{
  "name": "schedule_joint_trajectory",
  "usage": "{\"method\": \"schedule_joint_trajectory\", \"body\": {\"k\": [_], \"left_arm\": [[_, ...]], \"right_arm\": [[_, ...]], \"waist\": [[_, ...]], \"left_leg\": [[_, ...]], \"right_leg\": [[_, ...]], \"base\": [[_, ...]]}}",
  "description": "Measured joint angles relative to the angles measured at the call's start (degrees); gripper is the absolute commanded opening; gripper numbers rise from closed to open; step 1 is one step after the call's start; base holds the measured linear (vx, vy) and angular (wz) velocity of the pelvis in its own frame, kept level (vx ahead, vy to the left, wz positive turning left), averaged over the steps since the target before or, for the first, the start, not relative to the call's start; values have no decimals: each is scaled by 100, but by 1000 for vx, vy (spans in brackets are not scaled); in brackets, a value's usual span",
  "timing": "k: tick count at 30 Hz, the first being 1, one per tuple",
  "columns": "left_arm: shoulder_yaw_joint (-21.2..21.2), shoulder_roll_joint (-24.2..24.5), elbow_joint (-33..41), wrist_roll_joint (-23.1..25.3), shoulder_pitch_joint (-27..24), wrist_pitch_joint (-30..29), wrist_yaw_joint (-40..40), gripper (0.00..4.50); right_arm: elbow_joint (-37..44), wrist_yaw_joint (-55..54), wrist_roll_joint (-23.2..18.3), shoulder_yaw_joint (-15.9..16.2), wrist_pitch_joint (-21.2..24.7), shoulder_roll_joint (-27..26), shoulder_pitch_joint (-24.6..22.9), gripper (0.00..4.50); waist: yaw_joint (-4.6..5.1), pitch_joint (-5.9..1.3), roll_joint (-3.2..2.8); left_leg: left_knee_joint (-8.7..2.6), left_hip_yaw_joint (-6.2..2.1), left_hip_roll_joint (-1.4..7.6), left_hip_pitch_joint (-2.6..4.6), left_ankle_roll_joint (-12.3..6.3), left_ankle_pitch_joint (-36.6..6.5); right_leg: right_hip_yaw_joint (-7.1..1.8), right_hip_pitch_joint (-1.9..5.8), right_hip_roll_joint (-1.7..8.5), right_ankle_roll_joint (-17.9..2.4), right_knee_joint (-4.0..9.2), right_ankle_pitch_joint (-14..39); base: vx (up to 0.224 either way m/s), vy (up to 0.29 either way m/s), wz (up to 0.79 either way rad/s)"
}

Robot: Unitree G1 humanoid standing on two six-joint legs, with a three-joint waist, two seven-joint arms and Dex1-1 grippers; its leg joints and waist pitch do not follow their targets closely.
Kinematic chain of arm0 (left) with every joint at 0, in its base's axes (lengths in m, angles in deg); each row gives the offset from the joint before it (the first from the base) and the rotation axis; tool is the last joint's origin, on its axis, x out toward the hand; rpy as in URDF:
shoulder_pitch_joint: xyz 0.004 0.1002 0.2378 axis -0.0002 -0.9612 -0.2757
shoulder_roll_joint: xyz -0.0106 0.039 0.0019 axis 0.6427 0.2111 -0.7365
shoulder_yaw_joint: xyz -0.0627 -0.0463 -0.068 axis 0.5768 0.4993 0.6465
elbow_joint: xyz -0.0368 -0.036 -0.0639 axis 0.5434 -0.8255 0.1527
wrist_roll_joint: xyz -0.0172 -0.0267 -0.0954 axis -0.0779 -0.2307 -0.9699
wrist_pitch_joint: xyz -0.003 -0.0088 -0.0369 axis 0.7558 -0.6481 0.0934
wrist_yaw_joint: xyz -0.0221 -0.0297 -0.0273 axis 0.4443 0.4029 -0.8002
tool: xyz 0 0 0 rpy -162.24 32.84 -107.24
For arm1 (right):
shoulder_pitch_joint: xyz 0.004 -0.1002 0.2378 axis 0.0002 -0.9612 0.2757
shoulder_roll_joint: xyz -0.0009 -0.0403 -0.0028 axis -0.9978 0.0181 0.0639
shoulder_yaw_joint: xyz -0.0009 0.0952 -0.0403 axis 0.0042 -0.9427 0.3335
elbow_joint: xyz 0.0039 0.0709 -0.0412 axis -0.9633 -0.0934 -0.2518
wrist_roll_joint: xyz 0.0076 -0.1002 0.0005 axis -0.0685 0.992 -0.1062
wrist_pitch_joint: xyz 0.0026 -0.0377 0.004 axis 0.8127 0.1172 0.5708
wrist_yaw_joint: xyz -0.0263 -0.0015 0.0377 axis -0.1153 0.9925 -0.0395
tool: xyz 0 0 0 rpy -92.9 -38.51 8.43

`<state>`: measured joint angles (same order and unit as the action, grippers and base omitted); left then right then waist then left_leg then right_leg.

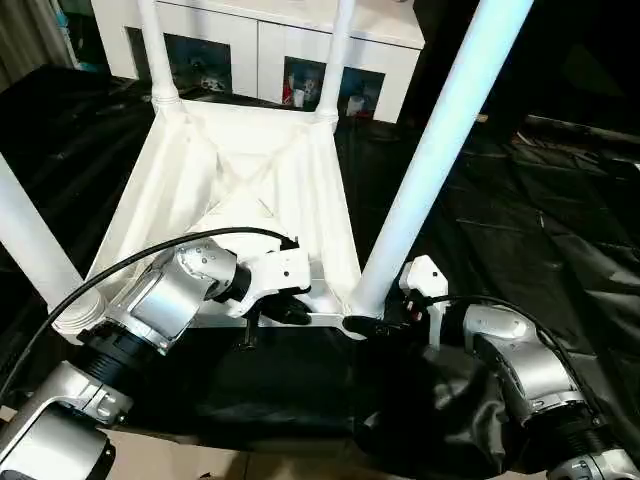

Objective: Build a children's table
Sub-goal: Rotate leg to tighten

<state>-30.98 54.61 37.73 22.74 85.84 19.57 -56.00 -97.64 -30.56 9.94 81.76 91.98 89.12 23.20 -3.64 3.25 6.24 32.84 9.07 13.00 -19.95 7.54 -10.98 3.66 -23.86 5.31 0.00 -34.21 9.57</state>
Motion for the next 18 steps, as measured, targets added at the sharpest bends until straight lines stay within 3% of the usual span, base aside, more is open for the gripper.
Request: {"method": "schedule_joint_trajectory", "body": {"k": [3,13,18], "left_arm": [[0,3,0,0,-3,-8,0,0],[25,-13,-1,-4,-22,-81,1,0],[198,-375,-319,17,23,-259,426,0]], "right_arm": [[-13,-2,-7,-1,0,-12,0,278],[-19,-117,-47,-106,15,-179,-108,275],[-300,-814,-58,-402,-2,-555,-97,275]], "waist": [[2,-3,5],[13,-18,26],[26,-29,41]], "left_leg": [[3,0,0,0,0,0],[12,0,3,4,0,0],[33,-1,3,11,1,-1]], "right_leg": [[0,-1,0,0,-4,0],[-1,-1,-1,0,-16,0],[-5,3,1,-14,-34,-11]], "base": [[0,0,0],[0,0,0],[0,0,0]]}}
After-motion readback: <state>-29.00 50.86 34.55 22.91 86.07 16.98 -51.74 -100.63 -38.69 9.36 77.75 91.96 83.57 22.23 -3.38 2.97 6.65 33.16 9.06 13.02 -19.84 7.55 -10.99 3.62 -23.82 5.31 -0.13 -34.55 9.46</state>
